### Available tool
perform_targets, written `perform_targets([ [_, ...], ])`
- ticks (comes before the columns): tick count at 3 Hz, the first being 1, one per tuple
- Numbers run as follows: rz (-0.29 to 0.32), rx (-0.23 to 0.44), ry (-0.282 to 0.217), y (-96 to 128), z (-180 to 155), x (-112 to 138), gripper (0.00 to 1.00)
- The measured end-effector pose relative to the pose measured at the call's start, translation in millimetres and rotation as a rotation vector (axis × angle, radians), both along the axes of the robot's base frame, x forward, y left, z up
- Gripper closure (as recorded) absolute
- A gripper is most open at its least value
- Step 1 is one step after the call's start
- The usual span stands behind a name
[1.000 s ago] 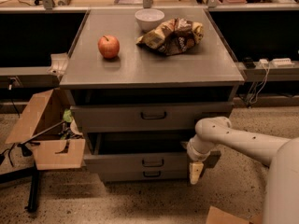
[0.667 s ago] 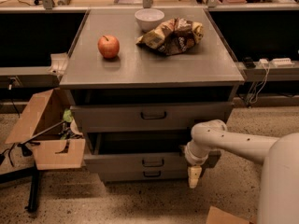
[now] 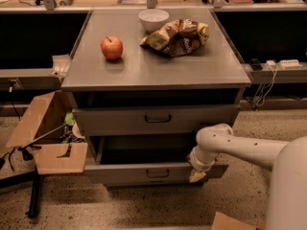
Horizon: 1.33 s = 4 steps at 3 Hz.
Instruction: Open middle drawer
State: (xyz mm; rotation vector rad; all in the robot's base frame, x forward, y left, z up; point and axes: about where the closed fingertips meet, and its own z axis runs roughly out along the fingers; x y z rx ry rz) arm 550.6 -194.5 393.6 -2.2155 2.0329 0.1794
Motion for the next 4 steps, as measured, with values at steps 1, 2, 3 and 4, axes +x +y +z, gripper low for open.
perform_targets([
  [1, -0.003, 0.001, -0.006, -1.6, 2.8, -2.3, 0.72],
  [2, -0.005, 0.019, -0.019, -3.3, 6.6, -8.4, 0.89],
  [3, -0.005, 0.019, -0.019, -3.3, 6.6, -8.4, 0.71],
  [4, -0.005, 0.019, -0.019, -3.3, 6.5, -8.5, 0.48],
])
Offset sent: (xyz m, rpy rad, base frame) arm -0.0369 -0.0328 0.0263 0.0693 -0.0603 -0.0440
